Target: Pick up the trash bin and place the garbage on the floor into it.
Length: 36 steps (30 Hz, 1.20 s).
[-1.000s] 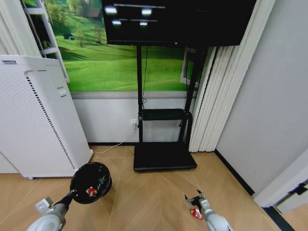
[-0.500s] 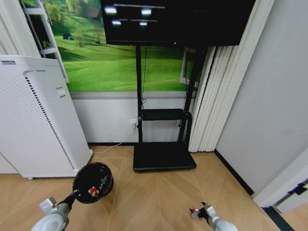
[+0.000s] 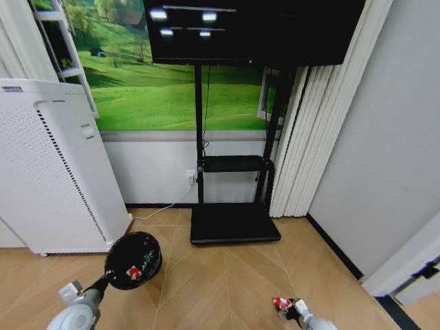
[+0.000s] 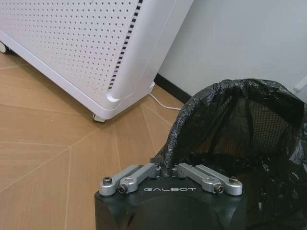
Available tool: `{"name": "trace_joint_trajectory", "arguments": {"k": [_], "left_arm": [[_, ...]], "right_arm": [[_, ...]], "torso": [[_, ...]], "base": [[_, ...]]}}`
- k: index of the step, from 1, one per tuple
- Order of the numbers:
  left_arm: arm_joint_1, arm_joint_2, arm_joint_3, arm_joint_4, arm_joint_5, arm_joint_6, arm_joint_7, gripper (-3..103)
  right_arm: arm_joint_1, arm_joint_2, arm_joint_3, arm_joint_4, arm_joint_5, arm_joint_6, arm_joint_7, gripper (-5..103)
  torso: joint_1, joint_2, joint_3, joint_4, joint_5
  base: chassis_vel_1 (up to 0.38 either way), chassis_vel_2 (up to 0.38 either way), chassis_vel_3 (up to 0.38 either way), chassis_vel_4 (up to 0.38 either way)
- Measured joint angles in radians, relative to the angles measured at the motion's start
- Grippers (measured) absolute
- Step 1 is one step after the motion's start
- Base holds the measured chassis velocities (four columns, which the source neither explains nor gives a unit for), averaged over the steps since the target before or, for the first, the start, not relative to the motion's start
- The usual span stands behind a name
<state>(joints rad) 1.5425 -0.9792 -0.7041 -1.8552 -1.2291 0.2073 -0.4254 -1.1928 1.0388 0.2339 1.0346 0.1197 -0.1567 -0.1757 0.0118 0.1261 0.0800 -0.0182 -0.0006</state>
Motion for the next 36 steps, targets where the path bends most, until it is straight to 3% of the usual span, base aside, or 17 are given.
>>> {"name": "trace_joint_trajectory", "arguments": {"k": [1, 3, 8, 17, 23, 25, 28, 31, 36], "left_arm": [[0.0, 0.0, 0.0, 0.0, 0.0, 0.0, 0.0, 2], [-0.003, 0.005, 0.001, -0.003, -0.003, 0.0, -0.002, 2], [-0.005, 0.006, 0.007, -0.003, -0.003, -0.001, -0.003, 2], [-0.029, 0.022, 0.053, -0.01, -0.003, -0.001, -0.007, 2], [-0.068, 0.057, 0.155, -0.002, -0.003, 0.001, -0.011, 2], [-0.083, 0.079, 0.22, 0.004, 0.055, 0.003, 0.01, 2], [-0.089, 0.088, 0.245, 0.008, 0.085, 0.003, 0.025, 2], [-0.116, 0.104, 0.3, 0.034, 0.117, 0.006, 0.053, 2], [-0.134, 0.125, 0.335, 0.113, 0.13, 0.035, 0.138, 2]], "right_arm": [[0.0, 0.0, 0.0, 0.0, 0.0, 0.0, 0.0, 72], [-0.006, 0.001, 0.001, 0.005, -0.004, 0.001, 0.001, 61], [-0.022, -0.002, 0.014, 0.032, 0.002, -0.001, 0.003, 46], [-0.101, -0.032, 0.076, 0.226, 0.03, -0.015, 0.02, 46], [-0.16, -0.055, 0.148, 0.416, 0.01, 0.014, 0.027, 46], [-0.184, -0.06, 0.172, 0.495, 0.006, 0.057, 0.027, 46], [-0.192, -0.061, 0.181, 0.528, 0.006, 0.072, 0.027, 46], [-0.221, -0.066, 0.2, 0.632, 0.035, 0.091, 0.016, 46], [-0.217, -0.08, 0.136, 0.798, 0.21, 0.115, -0.024, 46]], "torso": [[0.0, 0.0, 0.0, 0.0, 0.0], [0.0, 0.0, 0.0, 0.0001, 0.0006], [0.0, 0.0, 0.0, 0.0003, 0.001], [0.0, 0.0, 0.0, -0.0001, 0.0007], [0.0, 0.0, 0.0, 0.0001, 0.0004], [0.0, 0.0, 0.0, -0.0001, 0.0003], [0.0, 0.0, 0.0, 0.0, 0.0007], [0.0, 0.0, 0.0, 0.0, 0.0005], [0.0, 0.0, 0.0, 0.0005, 0.0006]], "base": [[0.0, 0.0, 0.0, 0.0], [0.0, 0.0, 0.0, 0.0], [0.0, 0.0, 0.0, 0.0], [0.0, 0.0, 0.0, 0.0], [0.0, 0.0, 0.0, 0.0], [0.0, 0.0, 0.0, 0.0], [0.0, 0.0, 0.0, 0.0], [0.0, 0.0, 0.0, 0.0], [0.0, 0.0, 0.0, 0.0]]}}
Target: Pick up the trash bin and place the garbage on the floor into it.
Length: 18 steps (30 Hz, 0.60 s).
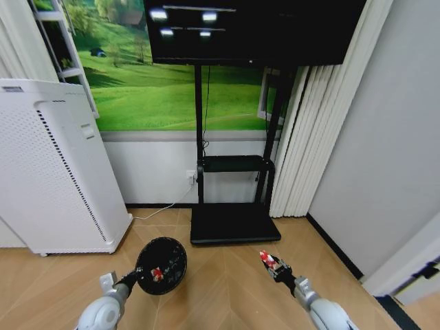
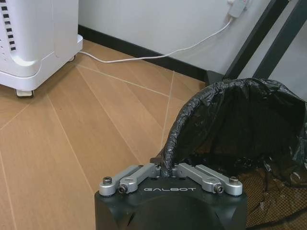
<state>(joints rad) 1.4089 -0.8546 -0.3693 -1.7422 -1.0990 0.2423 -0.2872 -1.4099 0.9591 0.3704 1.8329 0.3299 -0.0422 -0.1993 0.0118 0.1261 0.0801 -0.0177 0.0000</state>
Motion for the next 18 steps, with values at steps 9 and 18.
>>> {"name": "trace_joint_trajectory", "arguments": {"k": [9, 18], "left_arm": [[-0.159, 0.045, 0.195, 0.058, 0.09, 0.004, 0.137, 2], [-0.364, 0.049, 0.426, 0.133, 0.148, -0.04, 0.216, 2]], "right_arm": [[0.01, -0.012, -0.116, 0.147, 0.085, 0.123, -0.099, 46], [0.012, -0.005, -0.188, 0.215, 0.083, 0.131, -0.099, 46]], "torso": [[0.0, 0.0, 0.0, -0.0006, -0.0005], [0.0, 0.0, 0.0, -0.0003, 0.0]], "base": [[0.0, 0.0, 0.0, 0.0], [0.0, 0.0, 0.0, 0.0]]}}
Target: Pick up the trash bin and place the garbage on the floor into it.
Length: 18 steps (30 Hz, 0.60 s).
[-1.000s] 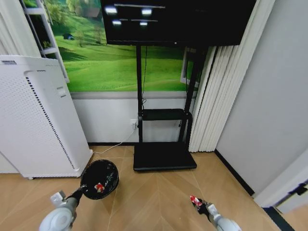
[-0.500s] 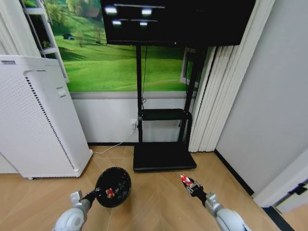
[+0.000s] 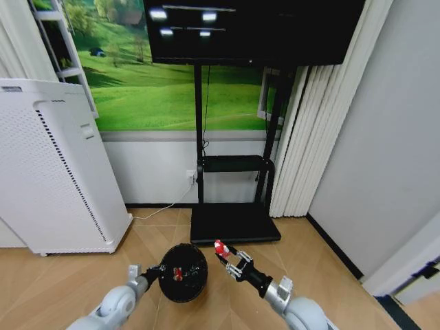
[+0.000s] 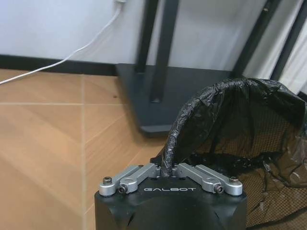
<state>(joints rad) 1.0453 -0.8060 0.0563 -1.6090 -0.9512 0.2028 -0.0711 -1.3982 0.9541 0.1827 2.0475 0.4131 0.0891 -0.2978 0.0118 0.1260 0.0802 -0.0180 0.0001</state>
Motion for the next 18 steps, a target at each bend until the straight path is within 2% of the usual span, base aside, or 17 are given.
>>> {"name": "trace_joint_trajectory", "arguments": {"k": [4, 5, 7, 8, 10, 18], "left_arm": [[-0.053, -0.024, 0.063, 0.025, 0.0, -0.015, 0.0, 2], [-0.082, -0.042, 0.104, 0.042, -0.001, -0.022, 0.001, 2], [-0.138, -0.077, 0.187, 0.07, -0.001, -0.034, 0.039, 2], [-0.138, -0.077, 0.187, 0.07, -0.001, -0.034, 0.039, 2], [-0.179, -0.1, 0.249, 0.081, 0.001, -0.045, 0.079, 2], [-0.2, -0.115, 0.286, 0.06, -0.015, -0.059, 0.101, 2]], "right_arm": [[0.004, 0.008, -0.013, -0.008, -0.008, 0.0, 0.003, 46], [0.005, 0.011, -0.019, -0.01, -0.01, 0.0, 0.006, 46], [0.004, 0.011, -0.023, -0.012, -0.02, 0.003, 0.007, 46], [0.004, 0.011, -0.023, -0.012, -0.02, 0.003, 0.007, 46], [-0.001, 0.009, -0.023, -0.017, -0.029, 0.01, 0.007, 46], [-0.009, 0.013, -0.028, -0.048, -0.067, 0.033, 0.0, 46]], "torso": [[0.0, 0.0, 0.0, -0.0001, 0.0002], [0.0, 0.0, 0.0, -0.0002, 0.0001], [0.0, 0.0, 0.0, 0.0, 0.0002], [0.0, 0.0, 0.0, 0.0, 0.0002], [0.0, 0.0, 0.0, -0.0003, -0.0001], [0.0, 0.0, 0.0, -0.0003, 0.0001]], "base": [[0.0, 0.0, 0.0, 0.0], [0.0, 0.0, 0.0, 0.0], [0.0, 0.0, 0.0, 0.0], [0.0, 0.0, 0.0, 0.0], [0.0, 0.0, 0.0, 0.0], [0.0, 0.0, 0.0, 0.0]]}}
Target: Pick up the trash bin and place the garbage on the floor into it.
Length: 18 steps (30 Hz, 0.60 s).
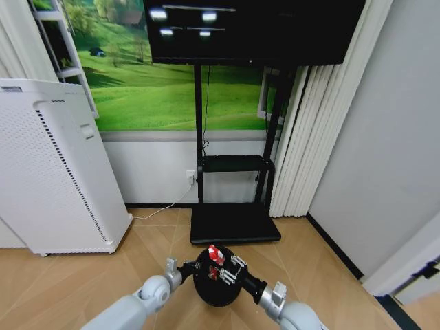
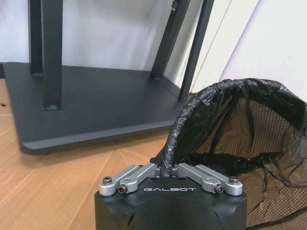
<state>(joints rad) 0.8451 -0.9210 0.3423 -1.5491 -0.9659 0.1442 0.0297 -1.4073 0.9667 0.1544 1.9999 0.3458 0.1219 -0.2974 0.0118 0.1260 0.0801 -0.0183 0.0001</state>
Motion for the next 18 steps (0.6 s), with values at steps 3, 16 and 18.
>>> {"name": "trace_joint_trajectory", "arguments": {"k": [3, 16, 18], "left_arm": [[0.021, 0.02, -0.015, -0.02, -0.004, 0.0, 0.003, 2], [0.108, 0.074, -0.146, -0.055, -0.004, 0.001, 0.027, 2], [0.119, 0.074, -0.166, -0.057, -0.003, 0.001, 0.023, 2]], "right_arm": [[0.002, 0.006, -0.006, -0.038, -0.065, 0.027, 0.001, 46], [-0.012, 0.019, -0.022, -0.075, -0.146, 0.077, 0.068, 91], [-0.012, 0.021, -0.022, -0.069, -0.146, 0.106, 0.081, 96]], "torso": [[0.0, 0.0, 0.0, 0.0003, -0.0001], [0.0, 0.0, 0.0, 0.0003, -0.0003], [0.0, 0.0, 0.0, 0.0003, -0.0003]], "base": [[0.0, 0.0, 0.0, 0.0], [0.0, 0.0, 0.0, 0.0], [0.0, 0.0, 0.0, 0.0]]}}
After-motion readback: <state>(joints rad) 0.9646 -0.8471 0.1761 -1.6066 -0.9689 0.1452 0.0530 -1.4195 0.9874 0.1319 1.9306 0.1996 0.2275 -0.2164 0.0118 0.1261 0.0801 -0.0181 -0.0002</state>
